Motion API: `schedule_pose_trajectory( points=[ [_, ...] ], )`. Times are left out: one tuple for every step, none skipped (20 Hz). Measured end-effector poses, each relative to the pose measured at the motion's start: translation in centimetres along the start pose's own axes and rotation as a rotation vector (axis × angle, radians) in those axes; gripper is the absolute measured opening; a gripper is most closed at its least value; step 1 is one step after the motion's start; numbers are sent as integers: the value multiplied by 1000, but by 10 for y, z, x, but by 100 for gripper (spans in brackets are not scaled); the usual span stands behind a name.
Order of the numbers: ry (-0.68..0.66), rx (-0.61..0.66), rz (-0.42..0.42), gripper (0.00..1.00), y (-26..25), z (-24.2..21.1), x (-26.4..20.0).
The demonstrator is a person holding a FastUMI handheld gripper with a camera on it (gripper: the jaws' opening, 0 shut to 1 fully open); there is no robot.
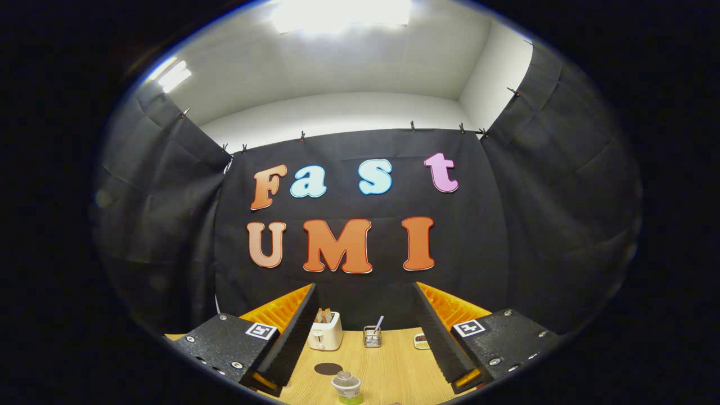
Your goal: Take the bottle from table, then pour the juice into the cup, finally place the bottle on the coaster
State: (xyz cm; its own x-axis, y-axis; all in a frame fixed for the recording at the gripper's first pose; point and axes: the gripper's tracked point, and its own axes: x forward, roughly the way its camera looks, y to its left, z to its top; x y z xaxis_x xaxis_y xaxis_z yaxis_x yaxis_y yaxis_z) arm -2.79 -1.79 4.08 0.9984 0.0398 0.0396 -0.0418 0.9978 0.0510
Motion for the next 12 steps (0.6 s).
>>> schedule_pose_trajectory(
  points=[
    [-7, -1, -4, 98, -2, 3, -3],
    [-12, -5, -3, 98, -1, 5, -5],
    [-18, -8, -3, 98, 1, 6, -8],
    [-22, -12, 5, 98, 5, 6, -8],
    [-19, -18, 12, 98, 11, 4, -7],
    [-10, -27, 18, 98, 16, 1, -7],
    [-7, -35, 26, 98, 21, -1, -8],
    [-9, -39, 32, 98, 25, -3, -8],
    [-13, -42, 36, 98, 28, -5, -8],
    [-18, -45, 33, 98, 31, -6, -8],
    [-26, -52, 28, 98, 32, -9, -9],
    [-34, -62, 23, 98, 32, -12, -8]
  ],
)
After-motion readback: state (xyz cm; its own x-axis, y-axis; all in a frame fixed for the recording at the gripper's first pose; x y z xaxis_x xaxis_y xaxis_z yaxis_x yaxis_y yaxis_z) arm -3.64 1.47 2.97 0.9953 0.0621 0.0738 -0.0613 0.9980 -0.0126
